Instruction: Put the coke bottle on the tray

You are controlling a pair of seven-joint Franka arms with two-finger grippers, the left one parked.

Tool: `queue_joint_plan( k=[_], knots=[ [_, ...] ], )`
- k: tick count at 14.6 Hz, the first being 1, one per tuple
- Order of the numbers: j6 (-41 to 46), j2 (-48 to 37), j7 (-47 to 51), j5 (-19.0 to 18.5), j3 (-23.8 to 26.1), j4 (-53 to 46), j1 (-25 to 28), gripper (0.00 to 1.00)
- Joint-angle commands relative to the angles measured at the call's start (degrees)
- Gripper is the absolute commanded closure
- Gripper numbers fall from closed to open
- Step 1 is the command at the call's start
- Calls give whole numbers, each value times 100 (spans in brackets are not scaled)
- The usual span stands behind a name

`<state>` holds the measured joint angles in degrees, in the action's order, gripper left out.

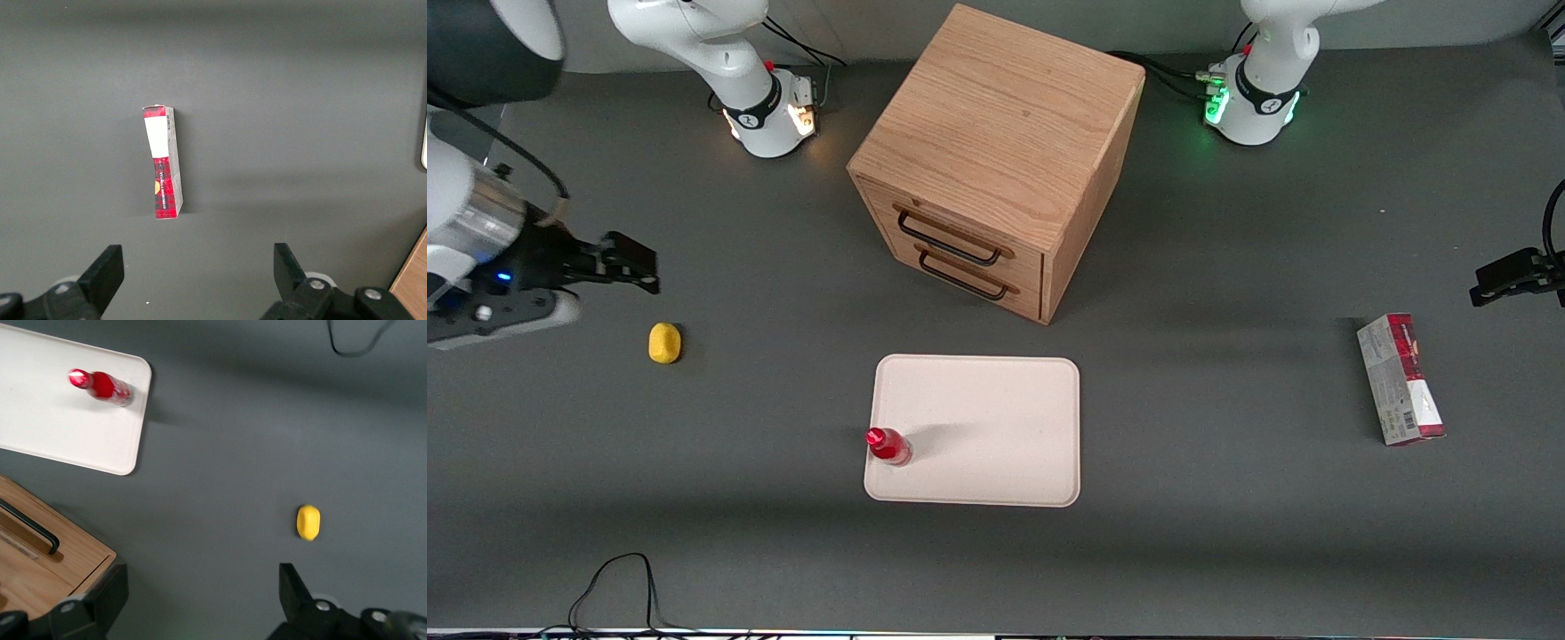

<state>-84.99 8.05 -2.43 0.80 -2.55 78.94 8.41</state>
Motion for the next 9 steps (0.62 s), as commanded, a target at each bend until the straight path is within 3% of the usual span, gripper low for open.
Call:
queue_joint_plan(
  k=[1,4,9],
  knots=[
    [-440,-910,49,149,123,1289,-426,0],
    [-457,-1113,32,158,351,1493,-980,0],
    [-519,-1052,14,123,141,1423,-990,0]
  ],
)
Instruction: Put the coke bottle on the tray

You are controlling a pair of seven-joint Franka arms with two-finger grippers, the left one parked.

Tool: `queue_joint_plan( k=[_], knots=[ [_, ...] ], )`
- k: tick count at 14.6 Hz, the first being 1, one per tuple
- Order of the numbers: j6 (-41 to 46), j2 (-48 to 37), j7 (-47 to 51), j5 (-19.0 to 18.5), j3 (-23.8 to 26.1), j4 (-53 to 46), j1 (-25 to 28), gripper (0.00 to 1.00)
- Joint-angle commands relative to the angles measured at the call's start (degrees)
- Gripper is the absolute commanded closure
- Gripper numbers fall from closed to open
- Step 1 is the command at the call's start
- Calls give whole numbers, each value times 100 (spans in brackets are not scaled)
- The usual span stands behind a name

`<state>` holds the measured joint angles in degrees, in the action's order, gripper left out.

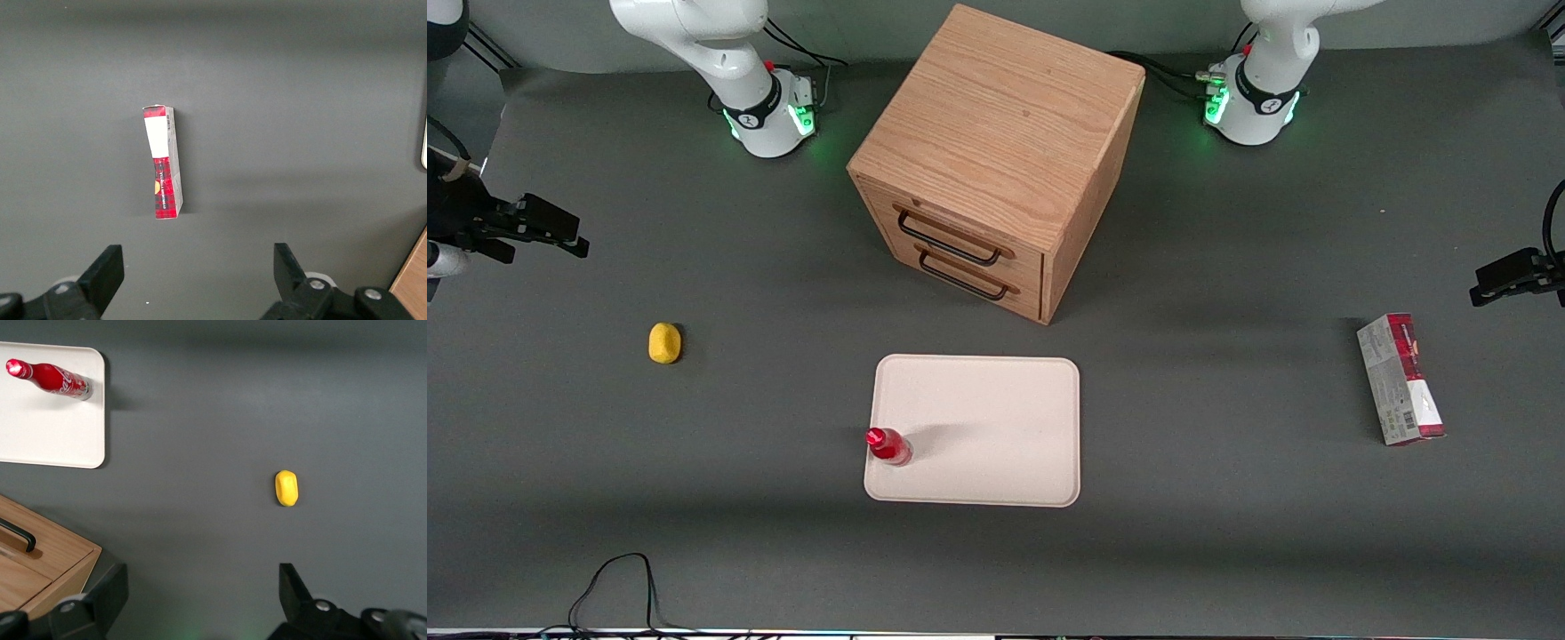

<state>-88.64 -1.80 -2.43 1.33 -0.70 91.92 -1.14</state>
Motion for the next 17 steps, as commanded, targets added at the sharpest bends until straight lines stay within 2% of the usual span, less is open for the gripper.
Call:
queue_joint_plan(
  k=[1,8,10,17],
  knots=[
    [-180,-66,15,43,-44,125,-35,0],
    [-250,22,23,-53,-61,125,17,0],
    [-241,22,58,-71,-271,142,218,0],
    [-197,22,76,-63,-299,134,211,0]
  ],
)
